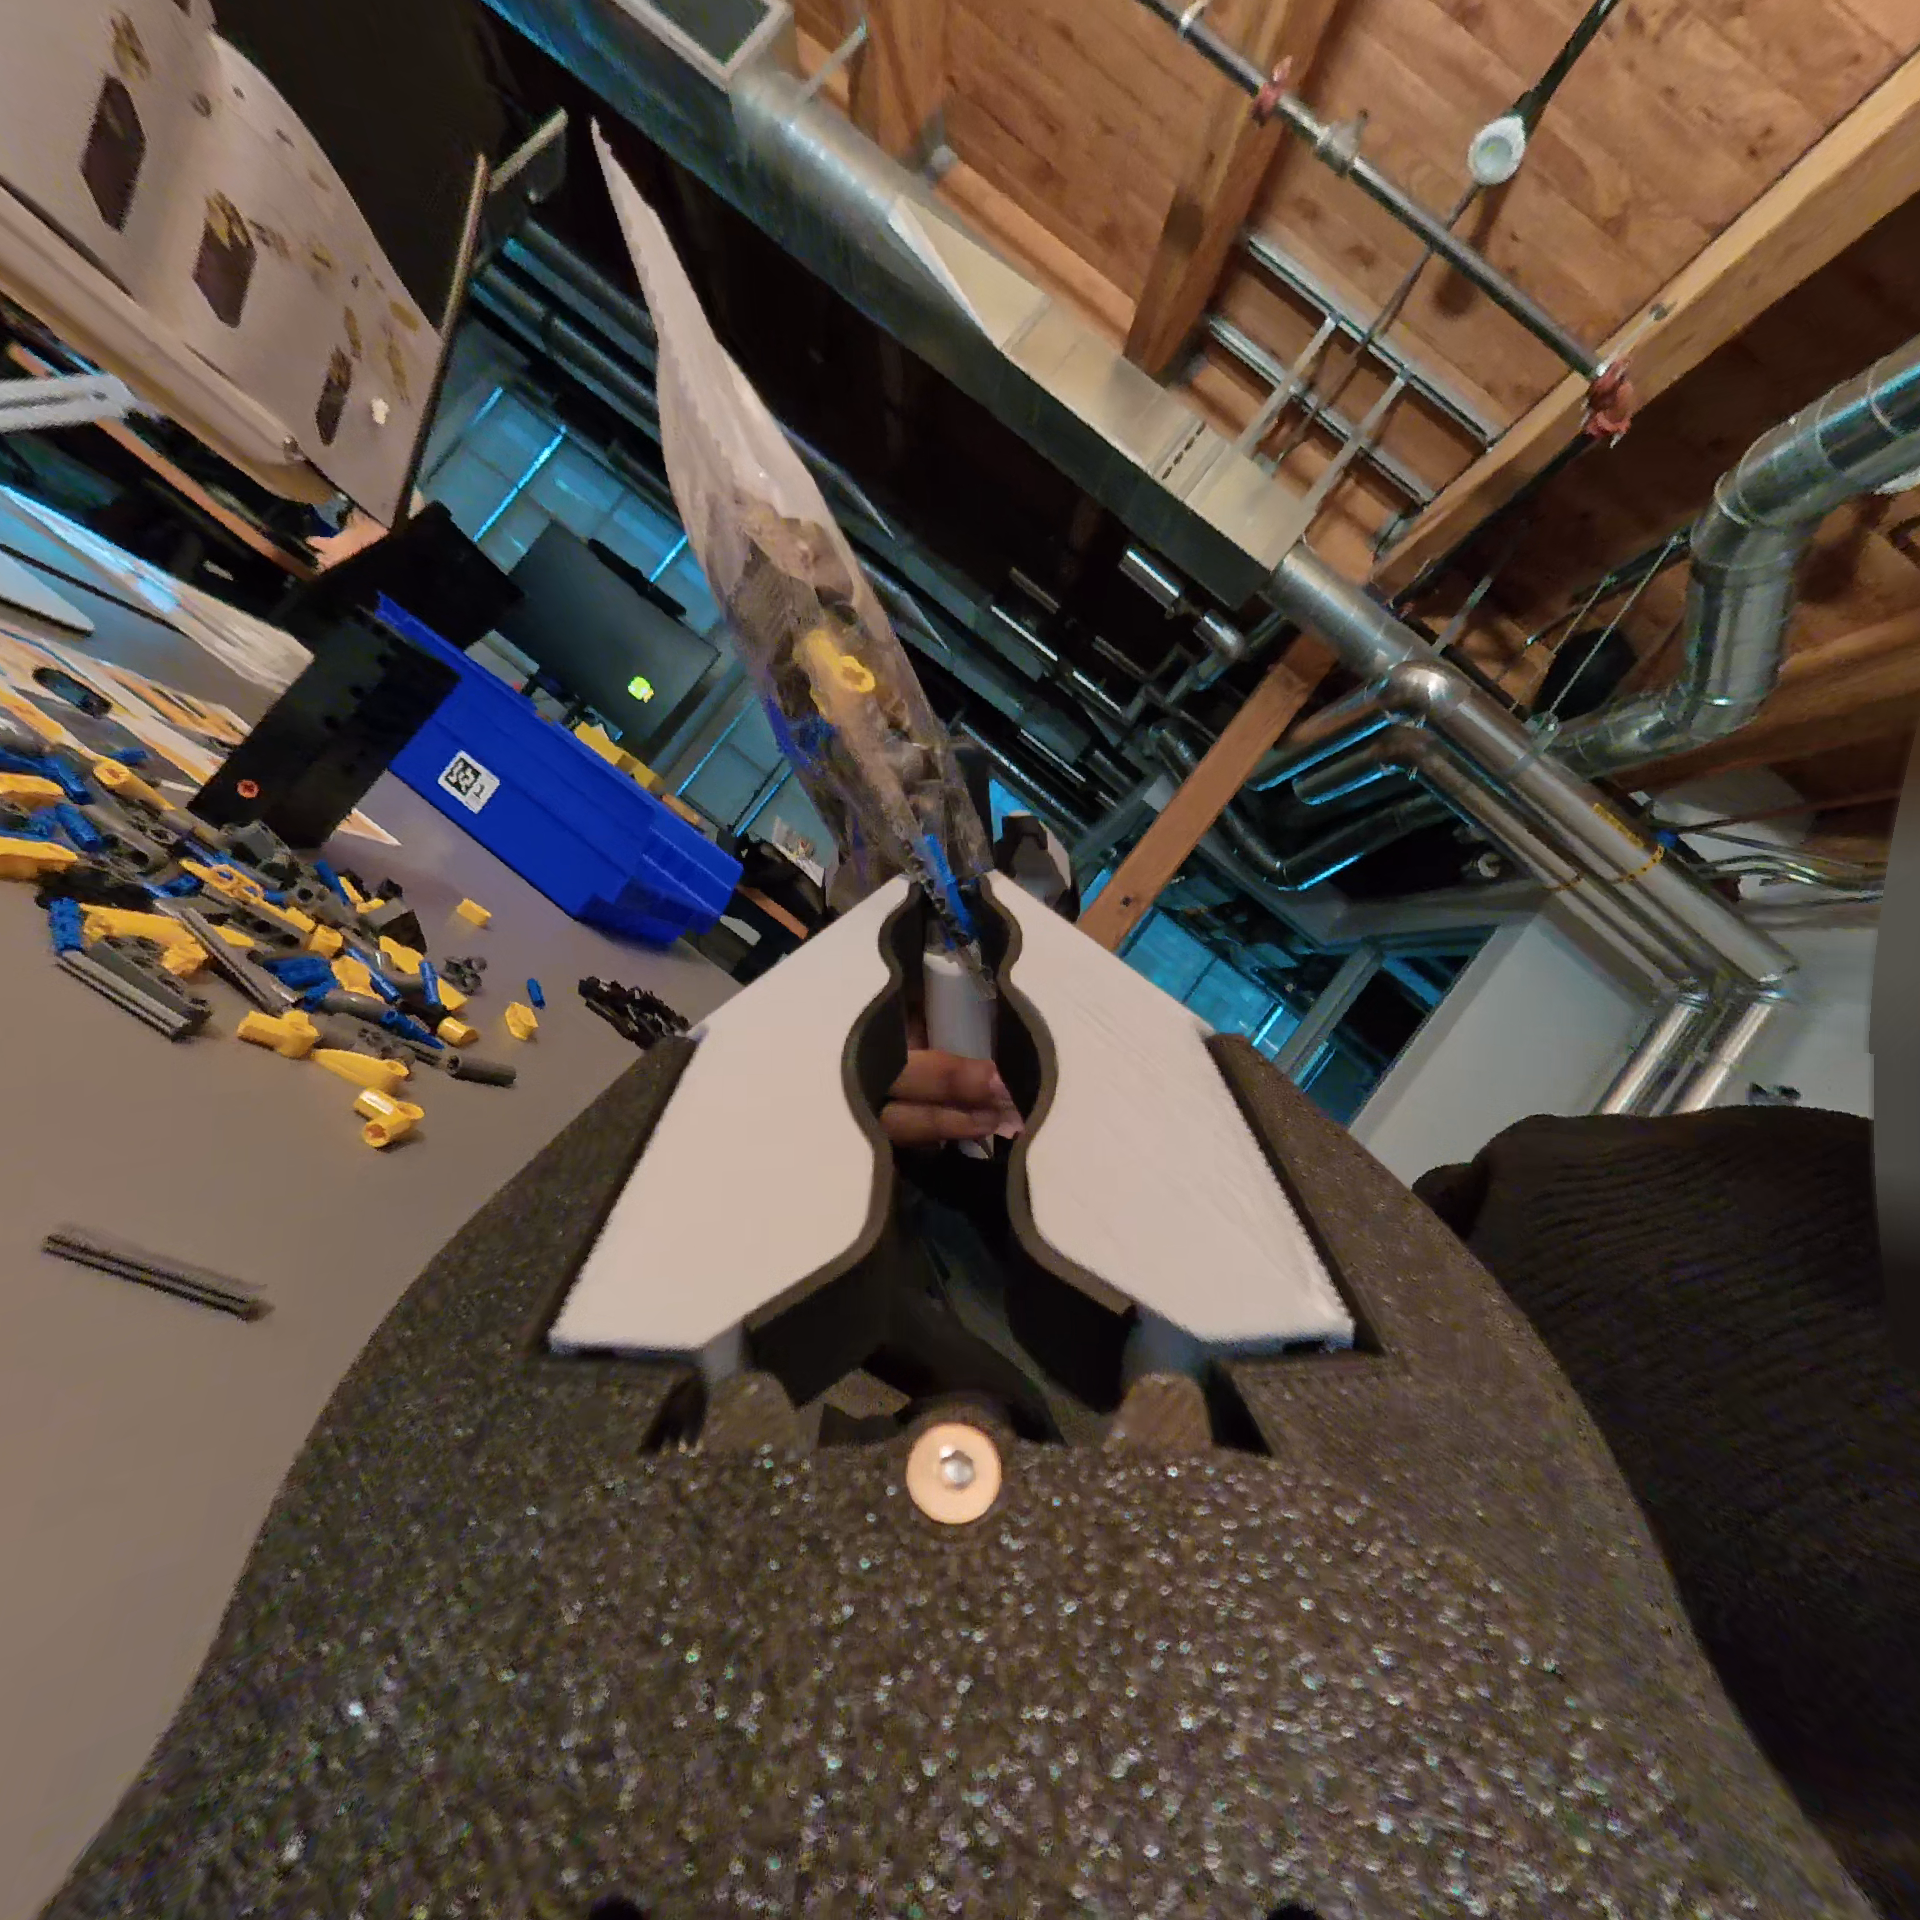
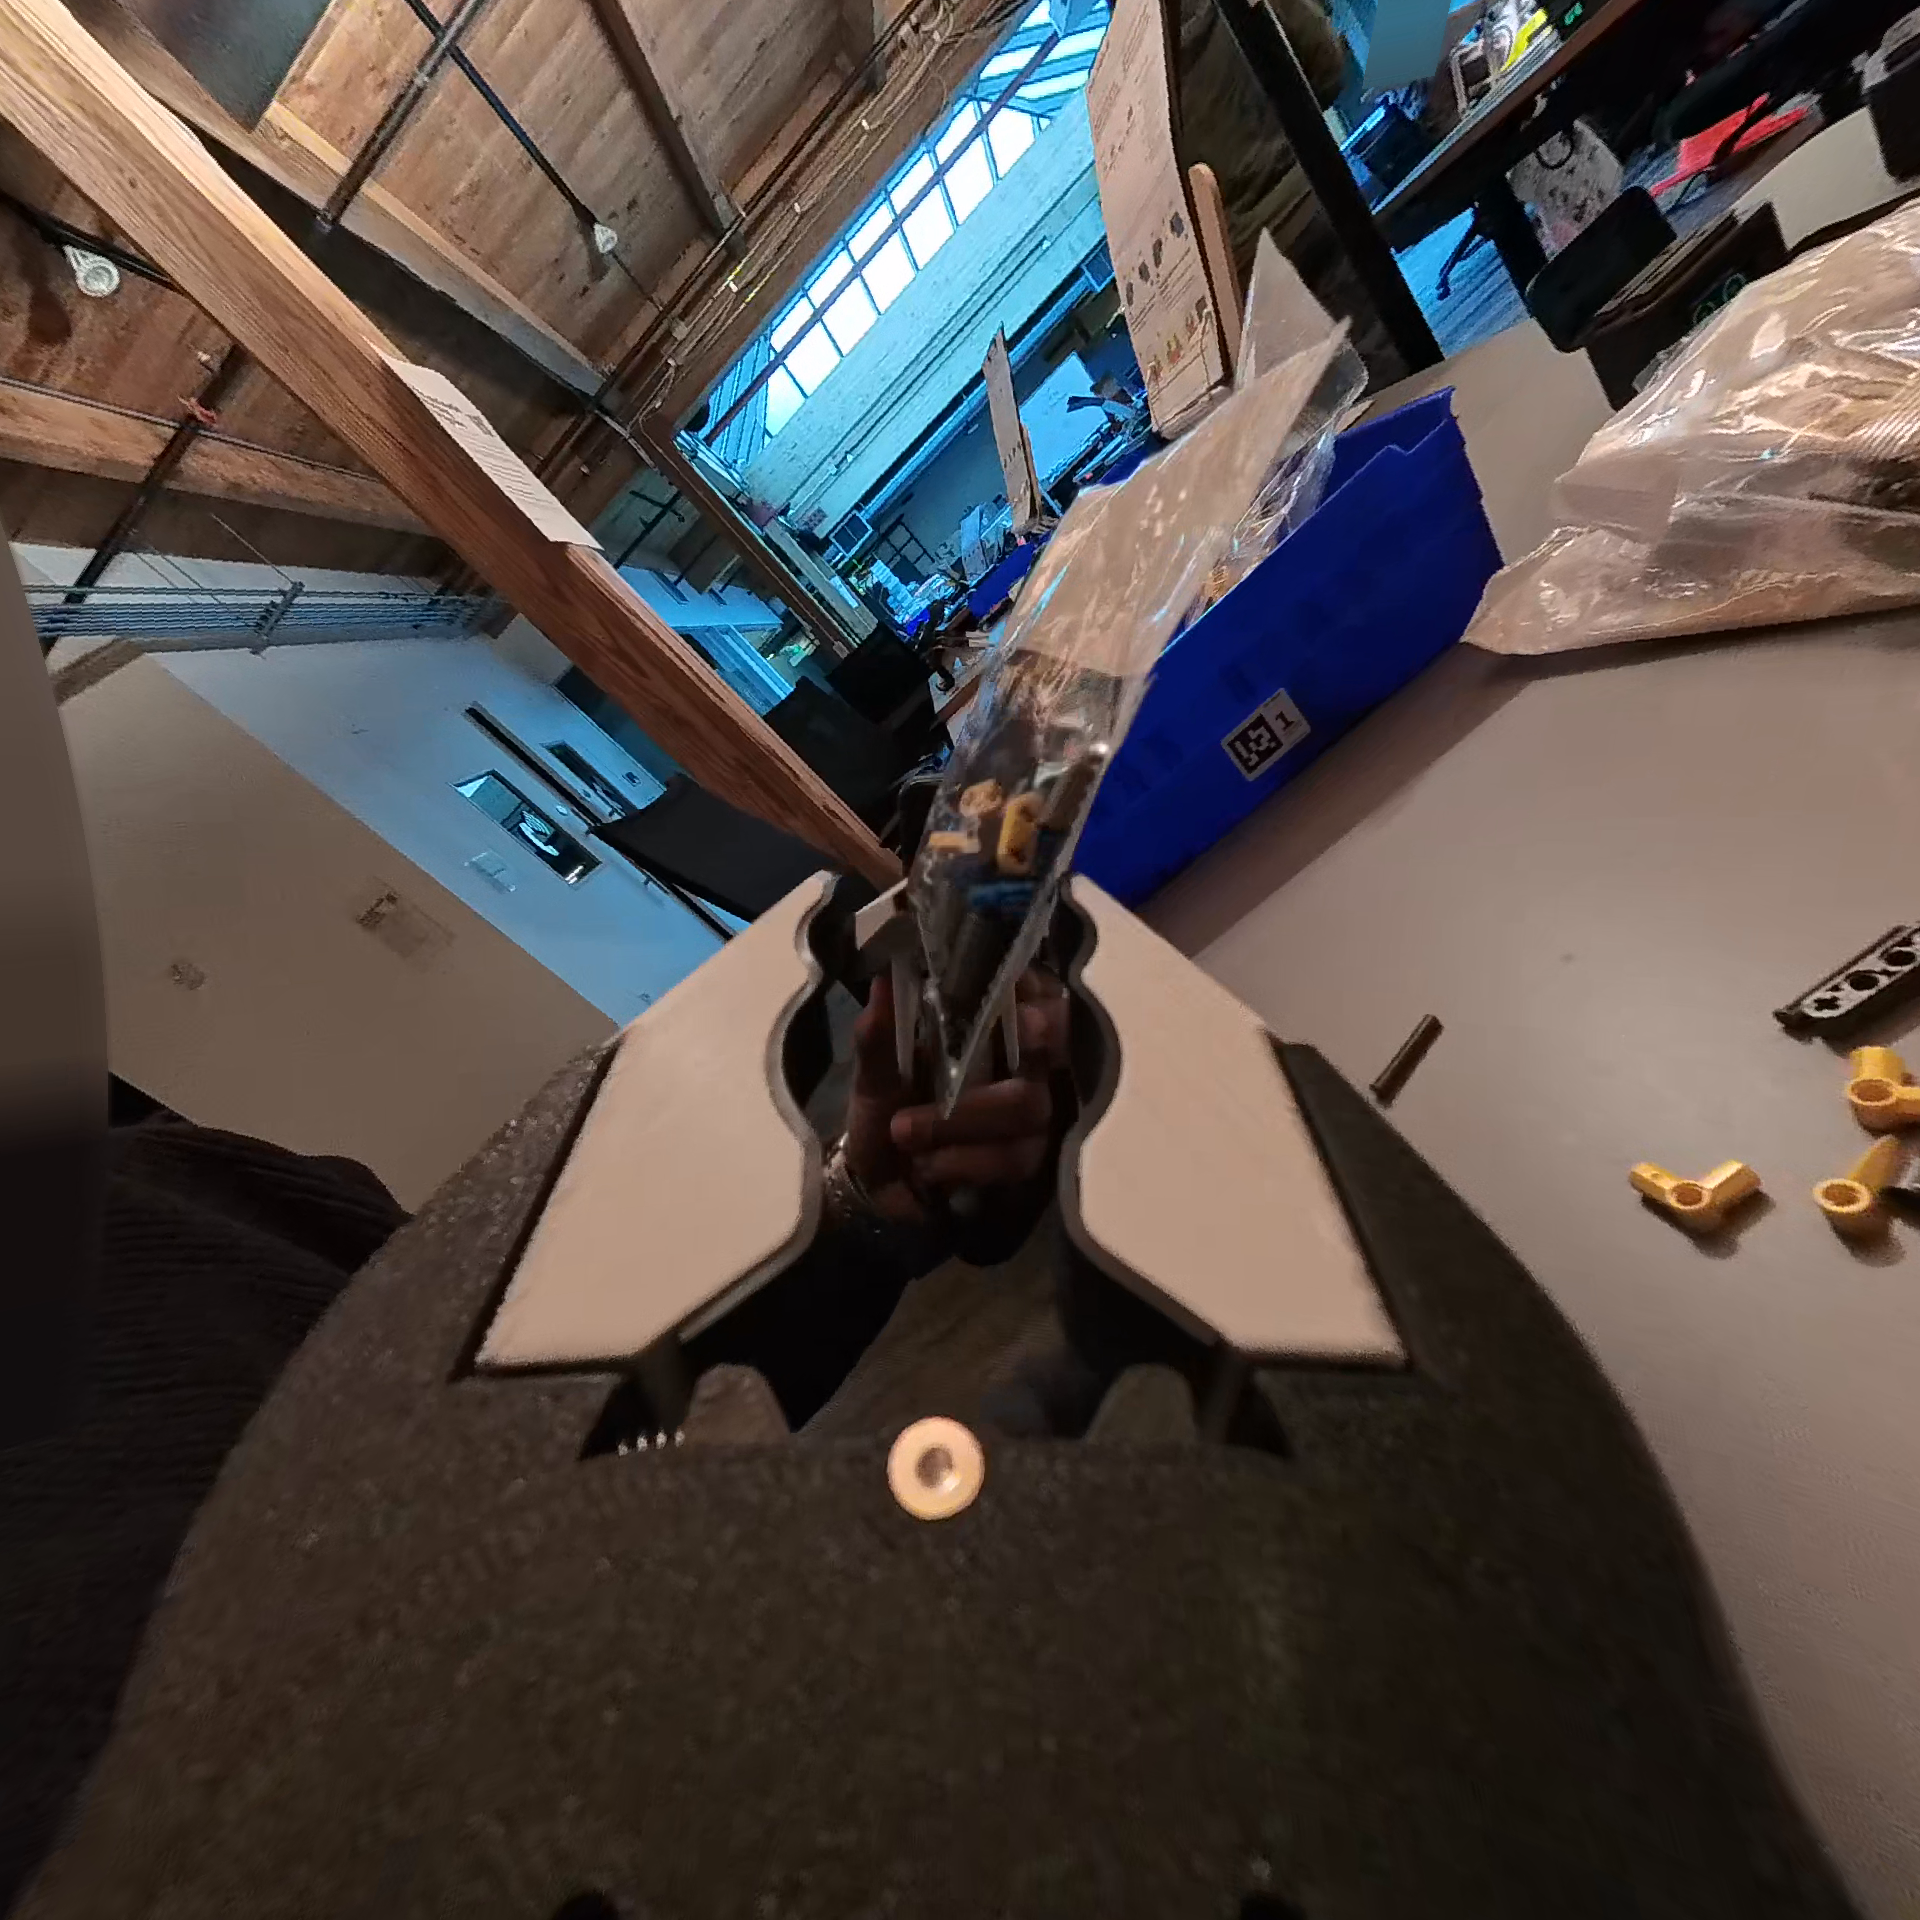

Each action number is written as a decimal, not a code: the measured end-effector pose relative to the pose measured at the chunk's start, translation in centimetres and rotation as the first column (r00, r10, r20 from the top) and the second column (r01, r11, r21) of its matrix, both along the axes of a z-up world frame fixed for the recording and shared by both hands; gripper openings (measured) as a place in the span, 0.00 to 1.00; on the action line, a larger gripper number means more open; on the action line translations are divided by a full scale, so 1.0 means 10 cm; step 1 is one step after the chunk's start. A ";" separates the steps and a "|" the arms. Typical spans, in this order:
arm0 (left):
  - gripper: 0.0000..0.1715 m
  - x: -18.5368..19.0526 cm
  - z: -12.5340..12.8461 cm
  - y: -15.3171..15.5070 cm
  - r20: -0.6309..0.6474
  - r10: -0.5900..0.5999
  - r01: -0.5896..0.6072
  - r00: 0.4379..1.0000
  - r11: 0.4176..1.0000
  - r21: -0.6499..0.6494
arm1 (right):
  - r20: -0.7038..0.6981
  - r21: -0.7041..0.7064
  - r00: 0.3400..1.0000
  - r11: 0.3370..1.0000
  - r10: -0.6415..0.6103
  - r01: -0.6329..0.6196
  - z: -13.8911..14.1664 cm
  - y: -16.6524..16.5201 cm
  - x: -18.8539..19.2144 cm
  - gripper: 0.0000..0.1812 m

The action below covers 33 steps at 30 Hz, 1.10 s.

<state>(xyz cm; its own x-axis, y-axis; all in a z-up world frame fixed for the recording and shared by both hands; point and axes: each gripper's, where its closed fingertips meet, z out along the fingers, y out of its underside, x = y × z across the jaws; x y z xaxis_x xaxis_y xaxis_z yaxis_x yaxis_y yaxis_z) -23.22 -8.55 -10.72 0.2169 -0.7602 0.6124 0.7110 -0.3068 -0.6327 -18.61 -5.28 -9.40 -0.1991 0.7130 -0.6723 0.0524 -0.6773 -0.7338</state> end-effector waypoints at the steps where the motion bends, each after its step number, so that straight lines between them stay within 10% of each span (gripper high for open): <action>1: 0.04 -0.02 0.01 -0.01 0.006 0.004 -0.004 1.000 1.000 0.005 | -0.003 -0.009 1.000 1.000 0.006 -0.006 0.00 0.00 0.01 0.22; 7: 0.04 -0.12 0.03 -0.01 0.023 0.024 -0.024 0.999 1.000 0.014 | 0.048 -0.059 0.999 0.998 0.002 0.001 -0.10 0.04 0.02 0.00; 16: 0.04 0.15 -0.03 -0.04 -0.155 -0.052 0.054 0.987 0.999 0.006 | 0.087 0.126 0.995 0.991 -0.055 0.044 0.08 0.10 0.23 0.00; 33: 0.18 0.34 -0.11 -0.11 -0.033 -0.227 0.226 0.973 0.974 -0.024 | 0.017 0.245 0.996 0.966 -0.091 0.084 0.32 -0.05 0.25 0.00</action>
<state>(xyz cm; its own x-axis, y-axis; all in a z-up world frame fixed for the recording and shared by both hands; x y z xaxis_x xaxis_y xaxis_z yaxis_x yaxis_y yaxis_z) -19.79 -9.65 -11.86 0.0620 -0.7796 0.6232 0.5991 -0.4703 -0.6480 -16.16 -5.76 -6.22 -0.1122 0.8699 -0.4802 0.0236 -0.4808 -0.8765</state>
